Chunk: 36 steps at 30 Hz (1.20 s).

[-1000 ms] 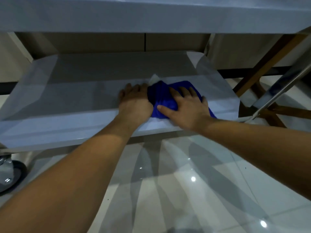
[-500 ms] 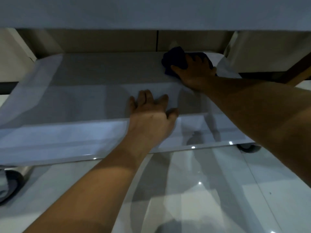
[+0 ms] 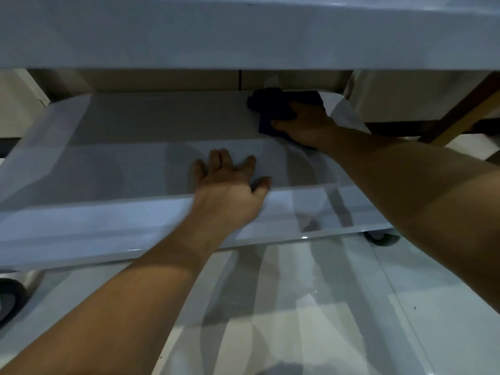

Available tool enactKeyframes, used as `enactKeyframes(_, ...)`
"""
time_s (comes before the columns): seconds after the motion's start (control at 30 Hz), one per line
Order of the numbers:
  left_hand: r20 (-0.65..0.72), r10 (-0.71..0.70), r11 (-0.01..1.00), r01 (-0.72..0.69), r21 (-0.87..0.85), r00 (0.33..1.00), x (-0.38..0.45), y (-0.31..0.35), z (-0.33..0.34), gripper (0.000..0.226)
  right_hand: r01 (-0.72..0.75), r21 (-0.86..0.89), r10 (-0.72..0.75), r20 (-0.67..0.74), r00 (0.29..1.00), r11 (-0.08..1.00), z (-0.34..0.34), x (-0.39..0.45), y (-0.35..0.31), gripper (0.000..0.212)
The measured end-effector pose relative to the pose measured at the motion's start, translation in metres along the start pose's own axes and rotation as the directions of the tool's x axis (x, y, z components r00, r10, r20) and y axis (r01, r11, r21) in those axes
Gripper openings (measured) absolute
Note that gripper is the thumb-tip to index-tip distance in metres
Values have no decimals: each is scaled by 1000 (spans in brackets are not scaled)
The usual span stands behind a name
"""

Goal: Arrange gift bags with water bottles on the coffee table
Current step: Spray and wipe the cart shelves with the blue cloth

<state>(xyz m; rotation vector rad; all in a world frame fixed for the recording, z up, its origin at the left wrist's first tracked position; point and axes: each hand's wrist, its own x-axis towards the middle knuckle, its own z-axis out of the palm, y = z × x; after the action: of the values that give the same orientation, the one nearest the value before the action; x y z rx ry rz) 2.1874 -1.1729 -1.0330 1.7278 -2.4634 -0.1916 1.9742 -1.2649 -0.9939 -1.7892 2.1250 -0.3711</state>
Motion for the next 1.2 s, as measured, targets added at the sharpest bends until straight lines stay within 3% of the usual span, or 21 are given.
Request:
enactKeyframes(0.07,45,-5,1000,5,9,999,1,0,-3,70,28,-34,-29,-19,999,999,6,-27,6,65)
enactKeyframes(0.2,105,-18,1000,17,9,994,2,1,-7,67,-49,-82,41,-87,995,995,15,-89,11,72)
enactKeyframes(0.3,87,-15,1000,13,25,996,-1,2,-9,66,-24,-76,13,-143,990,997,17,-149,14,71)
enactKeyframes(0.47,148,-93,995,86,51,985,-1,23,-16,58,-129,-187,98,-165,981,974,5,-219,30,48)
enactKeyframes(0.6,74,146,986,-138,-98,987,-10,66,-13,54,-216,-162,166,-272,948,963,7,-241,47,44)
enactKeyframes(0.73,48,239,957,-227,-183,970,-20,102,-4,52,-305,-85,254,-374,892,949,18,-237,66,50)
enactKeyframes(0.87,6,255,954,-250,-168,967,-11,91,4,58,-370,-126,317,-310,896,921,14,-211,72,68)
enactKeyframes(1.0,57,238,971,-236,-29,970,-3,77,7,74,-299,-177,245,-275,930,938,5,-175,76,73)
enactKeyframes(1.2,-65,250,968,-249,31,966,-9,79,15,92,-264,-175,221,-234,947,949,-3,-95,80,74)
